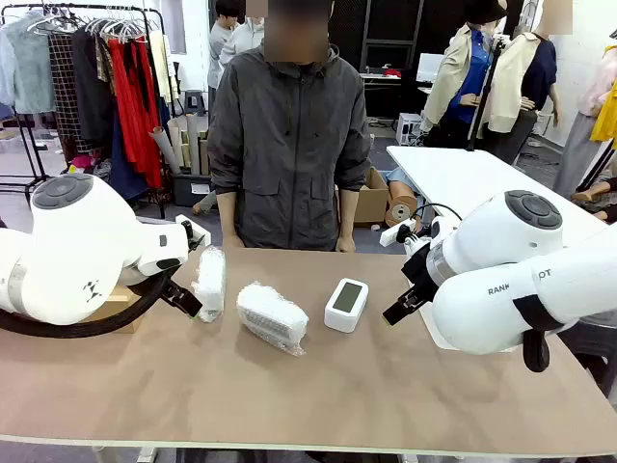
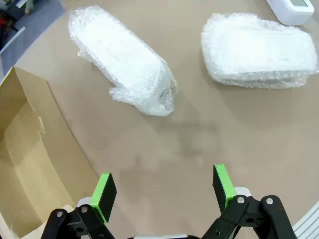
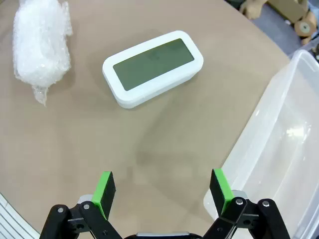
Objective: Separate and place wrapped and unwrapped clocks.
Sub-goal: Pick up the Digital clock indicated by the person.
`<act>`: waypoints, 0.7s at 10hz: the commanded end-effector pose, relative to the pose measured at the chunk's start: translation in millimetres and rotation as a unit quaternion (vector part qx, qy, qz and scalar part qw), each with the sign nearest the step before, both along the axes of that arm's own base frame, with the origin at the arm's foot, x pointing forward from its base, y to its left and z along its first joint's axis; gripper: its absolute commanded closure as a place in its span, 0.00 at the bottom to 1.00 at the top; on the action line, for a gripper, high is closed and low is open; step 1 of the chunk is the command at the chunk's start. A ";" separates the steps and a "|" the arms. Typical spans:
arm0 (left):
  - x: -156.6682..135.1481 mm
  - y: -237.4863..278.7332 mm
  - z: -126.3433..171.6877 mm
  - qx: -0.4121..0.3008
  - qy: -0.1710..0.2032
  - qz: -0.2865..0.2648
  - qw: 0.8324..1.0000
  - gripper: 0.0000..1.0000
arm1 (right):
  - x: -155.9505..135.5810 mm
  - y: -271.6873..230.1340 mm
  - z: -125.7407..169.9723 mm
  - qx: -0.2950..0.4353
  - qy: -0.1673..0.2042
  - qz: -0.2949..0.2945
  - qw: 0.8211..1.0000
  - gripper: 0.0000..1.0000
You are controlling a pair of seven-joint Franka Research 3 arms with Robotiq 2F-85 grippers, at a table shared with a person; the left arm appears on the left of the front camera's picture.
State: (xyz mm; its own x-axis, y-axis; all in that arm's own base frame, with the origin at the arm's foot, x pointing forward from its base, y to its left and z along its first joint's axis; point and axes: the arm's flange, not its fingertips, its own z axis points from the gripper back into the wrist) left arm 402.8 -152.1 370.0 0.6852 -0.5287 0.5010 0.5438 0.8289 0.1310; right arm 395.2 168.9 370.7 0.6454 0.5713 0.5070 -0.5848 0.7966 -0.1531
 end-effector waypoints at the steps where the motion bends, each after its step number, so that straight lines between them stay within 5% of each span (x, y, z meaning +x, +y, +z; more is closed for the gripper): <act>1: 0.0 0.0 0.1 0.000 0.000 0.000 1.000 0.00 | 0.0 0.0 0.1 0.000 0.000 0.000 1.000 0.00; 7: 0.0 0.0 0.1 0.000 0.000 0.000 1.000 0.00 | 0.0 0.0 0.1 0.000 0.000 0.000 1.000 0.00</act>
